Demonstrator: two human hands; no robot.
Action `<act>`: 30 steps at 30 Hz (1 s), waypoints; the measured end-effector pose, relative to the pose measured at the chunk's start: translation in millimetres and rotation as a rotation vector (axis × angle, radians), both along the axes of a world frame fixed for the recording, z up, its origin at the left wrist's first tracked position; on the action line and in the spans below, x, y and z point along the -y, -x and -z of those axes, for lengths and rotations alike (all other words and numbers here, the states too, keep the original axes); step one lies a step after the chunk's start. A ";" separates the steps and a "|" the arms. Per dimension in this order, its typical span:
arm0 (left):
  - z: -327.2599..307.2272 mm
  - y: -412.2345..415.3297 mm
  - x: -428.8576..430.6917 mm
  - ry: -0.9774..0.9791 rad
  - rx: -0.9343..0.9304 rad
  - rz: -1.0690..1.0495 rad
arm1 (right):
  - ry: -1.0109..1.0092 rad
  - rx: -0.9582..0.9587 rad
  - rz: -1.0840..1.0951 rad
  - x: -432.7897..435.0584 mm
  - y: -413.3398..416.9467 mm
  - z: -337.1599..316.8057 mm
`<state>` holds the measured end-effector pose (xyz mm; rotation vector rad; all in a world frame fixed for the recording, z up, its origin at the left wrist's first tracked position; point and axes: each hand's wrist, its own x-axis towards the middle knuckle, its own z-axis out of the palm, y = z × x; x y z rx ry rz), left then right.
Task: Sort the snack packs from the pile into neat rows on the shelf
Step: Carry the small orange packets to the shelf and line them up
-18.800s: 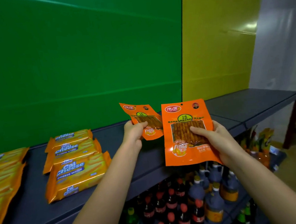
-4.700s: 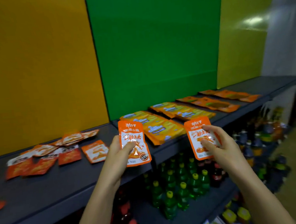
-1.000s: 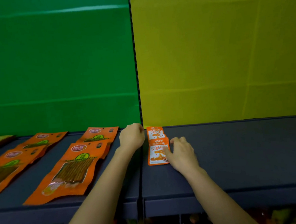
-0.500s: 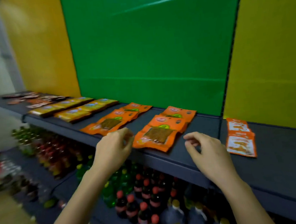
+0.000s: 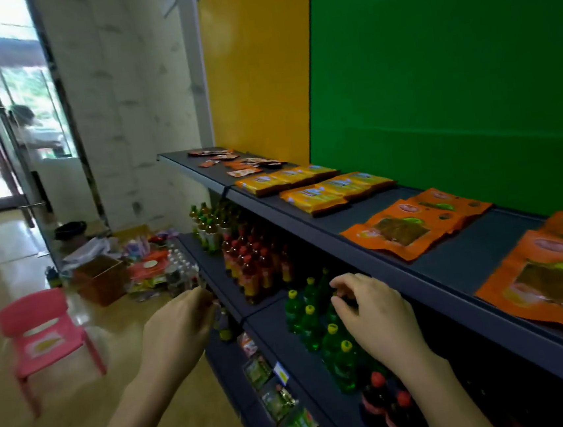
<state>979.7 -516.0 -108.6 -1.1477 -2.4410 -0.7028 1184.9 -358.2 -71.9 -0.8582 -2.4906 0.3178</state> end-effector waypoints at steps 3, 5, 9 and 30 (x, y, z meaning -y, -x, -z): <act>-0.7 69.3 9.9 0.008 -0.049 -0.035 | 0.007 0.018 -0.037 -4.1 69.4 2.4; -4.6 111.8 15.2 -0.009 -0.079 -0.051 | 0.005 0.002 -0.048 -7.2 113.6 -0.7; -17.1 184.3 20.6 -0.009 -0.108 -0.070 | 0.000 -0.044 -0.038 -11.7 191.3 -10.7; -1.0 535.7 -66.5 0.033 -0.038 -0.023 | 0.012 -0.240 0.009 -129.9 526.3 -20.0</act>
